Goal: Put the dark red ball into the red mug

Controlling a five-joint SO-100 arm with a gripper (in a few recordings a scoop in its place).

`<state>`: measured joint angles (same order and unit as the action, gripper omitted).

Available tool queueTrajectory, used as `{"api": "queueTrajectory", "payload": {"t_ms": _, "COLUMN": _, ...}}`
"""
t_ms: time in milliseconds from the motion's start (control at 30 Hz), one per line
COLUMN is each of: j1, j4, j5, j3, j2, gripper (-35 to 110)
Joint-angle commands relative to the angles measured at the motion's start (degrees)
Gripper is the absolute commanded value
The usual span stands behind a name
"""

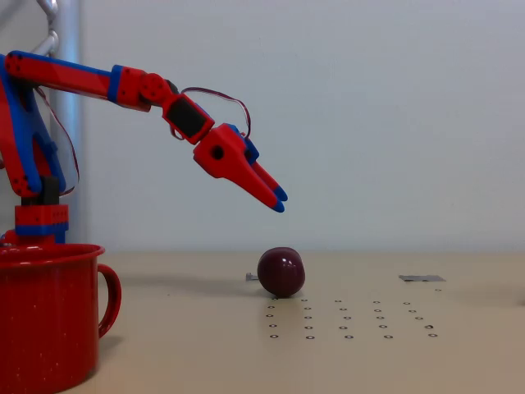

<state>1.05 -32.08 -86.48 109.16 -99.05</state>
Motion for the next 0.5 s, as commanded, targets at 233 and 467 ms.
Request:
{"api": "queueTrajectory", "payload": {"t_ms": 233, "j1": -3.3, "j4": -7.5, "j5": -6.3, "j3": -5.3, "j2": -0.2, "gripper": 37}}
{"api": "queueTrajectory", "payload": {"t_ms": 467, "j1": -2.4, "j4": -8.3, "j5": -6.1, "j3": -6.1, "j2": 2.5, "gripper": 37}}
